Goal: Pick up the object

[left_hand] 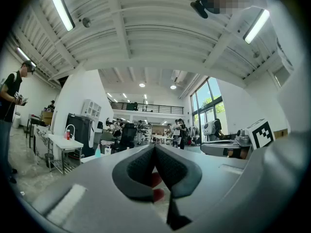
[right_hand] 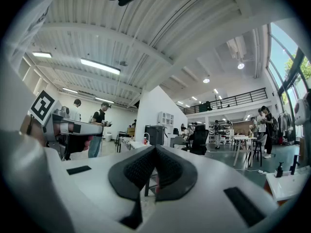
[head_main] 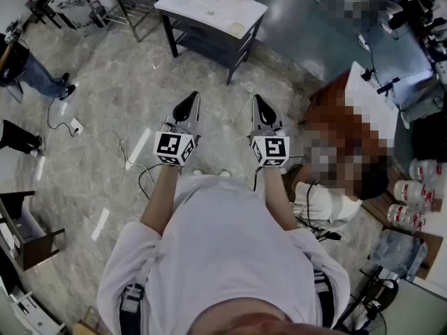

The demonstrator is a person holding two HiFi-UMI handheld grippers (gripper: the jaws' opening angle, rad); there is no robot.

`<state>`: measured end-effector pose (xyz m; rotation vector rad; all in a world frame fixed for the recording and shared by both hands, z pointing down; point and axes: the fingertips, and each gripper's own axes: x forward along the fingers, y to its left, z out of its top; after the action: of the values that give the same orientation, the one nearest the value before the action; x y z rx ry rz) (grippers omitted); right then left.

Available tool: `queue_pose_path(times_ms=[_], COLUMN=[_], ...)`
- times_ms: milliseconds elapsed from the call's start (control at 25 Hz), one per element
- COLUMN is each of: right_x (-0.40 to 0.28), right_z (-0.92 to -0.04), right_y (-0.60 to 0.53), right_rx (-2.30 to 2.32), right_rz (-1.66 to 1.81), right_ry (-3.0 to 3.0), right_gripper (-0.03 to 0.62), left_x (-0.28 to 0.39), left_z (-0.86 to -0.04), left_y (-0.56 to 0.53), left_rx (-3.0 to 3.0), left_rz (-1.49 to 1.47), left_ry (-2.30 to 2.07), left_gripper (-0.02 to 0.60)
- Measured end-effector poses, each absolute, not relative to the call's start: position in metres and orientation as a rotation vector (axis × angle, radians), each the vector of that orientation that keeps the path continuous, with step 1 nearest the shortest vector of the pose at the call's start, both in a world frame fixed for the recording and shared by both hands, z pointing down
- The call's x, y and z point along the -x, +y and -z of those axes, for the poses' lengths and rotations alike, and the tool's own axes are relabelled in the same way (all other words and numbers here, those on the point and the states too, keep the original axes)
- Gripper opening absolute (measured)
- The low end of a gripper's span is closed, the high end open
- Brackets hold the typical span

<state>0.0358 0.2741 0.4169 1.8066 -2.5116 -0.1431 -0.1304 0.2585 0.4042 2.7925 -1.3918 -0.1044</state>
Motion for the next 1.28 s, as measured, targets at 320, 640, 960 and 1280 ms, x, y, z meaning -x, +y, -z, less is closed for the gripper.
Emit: queue_pose_path(times_ms=[320,640,960,1280], right_x=[-0.030,-0.044,-0.068,-0.075], right_z=[-0.410,-0.414,-0.437,-0.453], right_y=[0.270,0.272,0.275,0.260], right_rx=[-1.807,-1.811,-1.768,-1.721], right_rz=[0.158,0.137,0.069,0.029], right_ry=[-2.535,-2.550,-2.557,-2.536], right_gripper=[0.002,0.003,0.003,0.003], left_x=[0.130,0.131,0.121,0.107], left_z=[-0.405,-0.412,-0.422,-0.438], left_y=[0.255,0.252,0.253,0.243], left_rx=[-2.806,-2.781,-2.749,-2.743], left_rz=[0.095,0.071,0.022,-0.007], left_ry=[-1.388,-1.417,-1.476,-1.469], left_gripper=[-0.002,-0.002,-0.002,-0.002])
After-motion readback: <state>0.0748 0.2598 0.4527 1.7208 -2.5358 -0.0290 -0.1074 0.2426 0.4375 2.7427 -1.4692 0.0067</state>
